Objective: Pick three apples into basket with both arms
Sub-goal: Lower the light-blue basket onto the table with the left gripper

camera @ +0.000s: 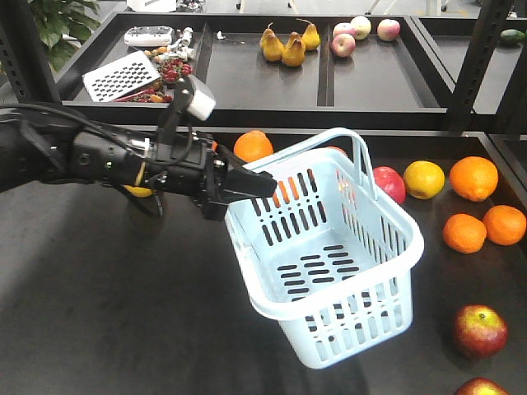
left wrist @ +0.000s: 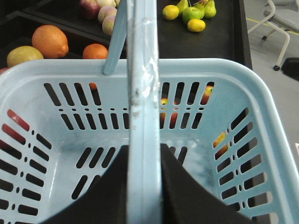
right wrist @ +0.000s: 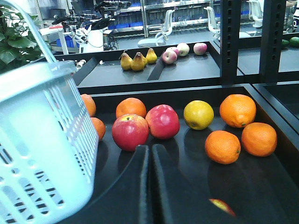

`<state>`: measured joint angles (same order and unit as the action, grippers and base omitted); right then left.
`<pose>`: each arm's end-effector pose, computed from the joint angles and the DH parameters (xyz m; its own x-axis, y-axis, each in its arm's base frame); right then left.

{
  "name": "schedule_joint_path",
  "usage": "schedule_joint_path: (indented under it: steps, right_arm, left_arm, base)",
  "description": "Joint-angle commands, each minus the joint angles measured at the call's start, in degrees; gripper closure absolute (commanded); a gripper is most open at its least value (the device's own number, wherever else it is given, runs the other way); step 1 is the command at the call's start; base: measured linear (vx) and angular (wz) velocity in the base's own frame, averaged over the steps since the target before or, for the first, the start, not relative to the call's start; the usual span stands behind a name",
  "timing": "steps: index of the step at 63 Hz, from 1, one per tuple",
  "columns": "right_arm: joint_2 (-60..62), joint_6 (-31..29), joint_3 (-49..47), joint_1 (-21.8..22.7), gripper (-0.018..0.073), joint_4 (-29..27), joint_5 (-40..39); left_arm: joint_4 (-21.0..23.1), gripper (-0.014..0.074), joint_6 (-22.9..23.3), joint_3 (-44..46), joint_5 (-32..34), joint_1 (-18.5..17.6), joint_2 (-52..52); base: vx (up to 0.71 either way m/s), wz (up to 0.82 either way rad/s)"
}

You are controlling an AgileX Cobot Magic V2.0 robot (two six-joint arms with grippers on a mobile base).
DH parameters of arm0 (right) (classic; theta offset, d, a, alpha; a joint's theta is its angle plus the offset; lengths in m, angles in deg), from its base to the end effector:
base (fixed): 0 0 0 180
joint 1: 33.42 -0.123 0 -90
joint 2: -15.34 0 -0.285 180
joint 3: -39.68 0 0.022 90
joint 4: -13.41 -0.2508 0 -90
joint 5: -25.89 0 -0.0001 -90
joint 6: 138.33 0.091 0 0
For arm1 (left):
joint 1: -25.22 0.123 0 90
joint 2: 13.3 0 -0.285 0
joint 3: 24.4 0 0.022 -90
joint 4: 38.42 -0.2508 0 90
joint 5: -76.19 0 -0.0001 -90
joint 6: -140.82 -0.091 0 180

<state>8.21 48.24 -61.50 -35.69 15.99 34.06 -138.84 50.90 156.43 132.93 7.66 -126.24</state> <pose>0.0566 0.0017 0.1914 -0.0738 0.0672 -0.9950 -0.0281 0.9972 0.0694 0.3520 -0.1898 0.2799 -0.2997 0.2837 -0.9109 0.9365 0.2697 -0.2241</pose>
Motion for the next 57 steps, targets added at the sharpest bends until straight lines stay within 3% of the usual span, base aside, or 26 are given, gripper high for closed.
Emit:
schedule_joint_path:
  steps: [1,40,57]
  right_arm:
    - [0.75,-0.62,0.79,0.3,0.0564,0.42,-4.47]
    - [0.75,-0.62,0.79,0.3,0.0564,0.42,-4.47]
    - [0.75,-0.62,0.79,0.3,0.0564,0.42,-4.47]
  left_arm:
    - [-2.99,0.0603,-0.31,3.72,1.23,-0.06,0.33]
    - [-2.99,0.0579,-0.32,4.64,-0.86,-0.06,-4.28]
    - [-2.99,0.0423,-0.33,4.64,-2.95,-0.06,-4.28]
  base:
    - [0.0,0.0]
    - [0.0,0.0]
    - [0.0,0.0]
